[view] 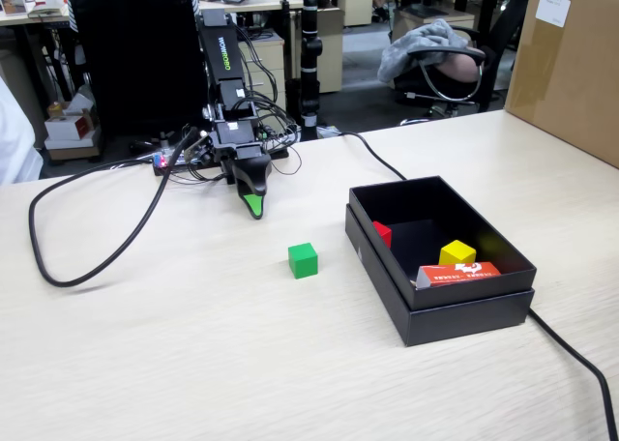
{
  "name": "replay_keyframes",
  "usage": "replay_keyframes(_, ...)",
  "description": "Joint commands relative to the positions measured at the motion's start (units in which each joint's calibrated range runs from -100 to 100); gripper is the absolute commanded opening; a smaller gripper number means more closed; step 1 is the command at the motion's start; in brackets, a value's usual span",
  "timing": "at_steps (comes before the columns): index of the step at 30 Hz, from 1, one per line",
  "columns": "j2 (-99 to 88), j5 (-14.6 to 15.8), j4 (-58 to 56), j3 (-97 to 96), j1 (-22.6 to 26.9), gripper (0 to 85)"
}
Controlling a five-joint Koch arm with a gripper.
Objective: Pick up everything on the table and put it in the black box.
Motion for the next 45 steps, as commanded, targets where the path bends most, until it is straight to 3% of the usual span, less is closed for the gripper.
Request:
replay_keyframes(1, 3.0, 0.0, -11.6, 7.0, -0.1, 48.0)
replay_keyframes(12, 18.9, 0.8, -34.3, 33.6, -0.5, 48.4)
replay_keyframes(25, 61.8, 0.6, -57.6, 82.4, 0.2, 47.1)
replay_keyframes(33, 86.1, 0.4, -59.0, 98.0, 0.6, 47.2)
replay_keyframes(45, 102.1, 0.6, -59.8, 107.0, 1.7, 47.3)
